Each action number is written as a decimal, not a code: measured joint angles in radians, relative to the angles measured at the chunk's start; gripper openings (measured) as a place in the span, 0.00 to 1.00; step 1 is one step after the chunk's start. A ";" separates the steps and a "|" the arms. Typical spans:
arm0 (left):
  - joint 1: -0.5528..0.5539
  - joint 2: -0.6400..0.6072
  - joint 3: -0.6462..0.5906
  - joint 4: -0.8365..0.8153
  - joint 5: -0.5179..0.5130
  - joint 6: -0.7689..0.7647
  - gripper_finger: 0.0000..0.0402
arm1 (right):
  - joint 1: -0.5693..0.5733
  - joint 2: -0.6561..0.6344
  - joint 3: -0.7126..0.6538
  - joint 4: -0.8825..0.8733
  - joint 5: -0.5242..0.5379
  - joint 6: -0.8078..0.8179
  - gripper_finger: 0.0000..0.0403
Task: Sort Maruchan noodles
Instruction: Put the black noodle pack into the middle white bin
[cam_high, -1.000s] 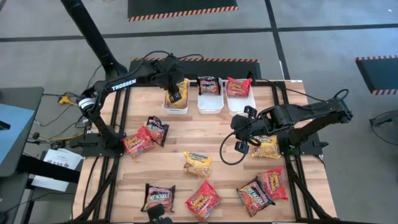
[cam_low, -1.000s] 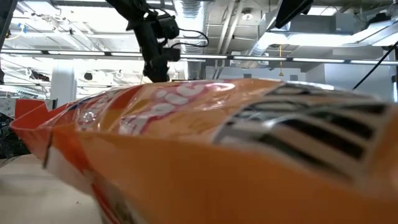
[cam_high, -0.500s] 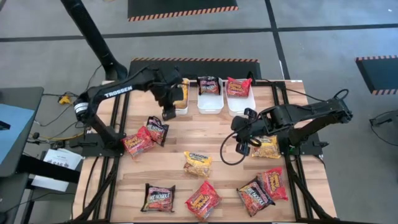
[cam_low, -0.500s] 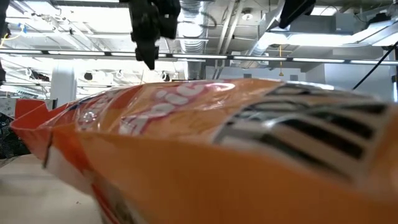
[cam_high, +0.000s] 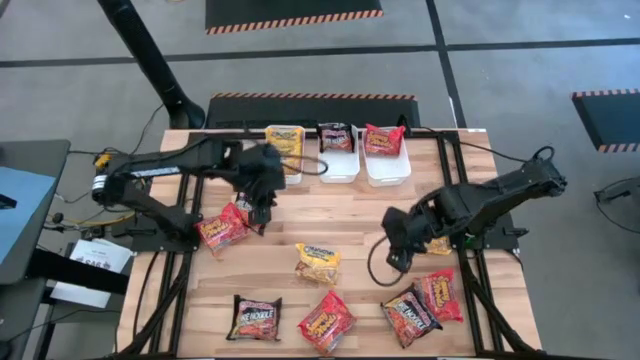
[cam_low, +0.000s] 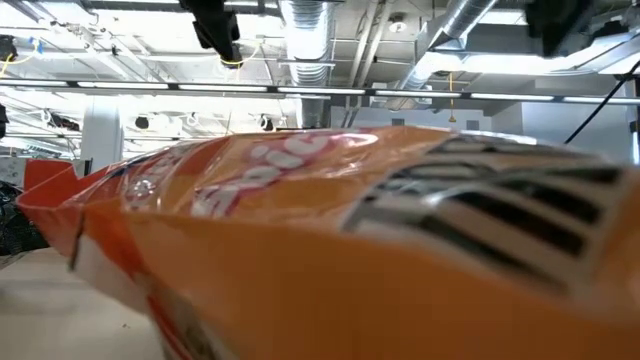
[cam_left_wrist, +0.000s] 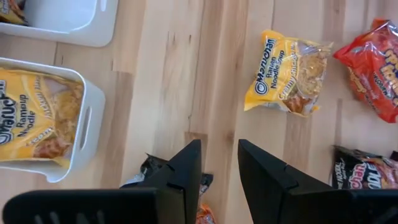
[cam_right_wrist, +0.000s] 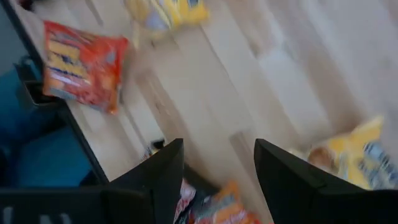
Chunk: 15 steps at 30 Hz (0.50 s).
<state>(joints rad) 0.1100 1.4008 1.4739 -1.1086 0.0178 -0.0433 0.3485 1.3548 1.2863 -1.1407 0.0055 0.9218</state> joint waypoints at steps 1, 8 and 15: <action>-0.021 -0.015 -0.018 0.018 -0.018 -0.013 0.23 | 0.017 0.001 -0.014 -0.005 0.000 0.034 0.55; -0.124 -0.084 -0.120 0.135 -0.101 -0.096 0.23 | 0.155 0.001 -0.088 0.024 0.000 0.279 0.55; -0.167 -0.091 -0.173 0.187 -0.129 -0.123 0.23 | 0.295 0.039 -0.140 0.068 -0.003 0.528 0.55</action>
<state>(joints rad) -0.0572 1.3097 1.3006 -0.9218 -0.1117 -0.1661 0.6434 1.3934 1.1459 -1.0729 0.0027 1.4495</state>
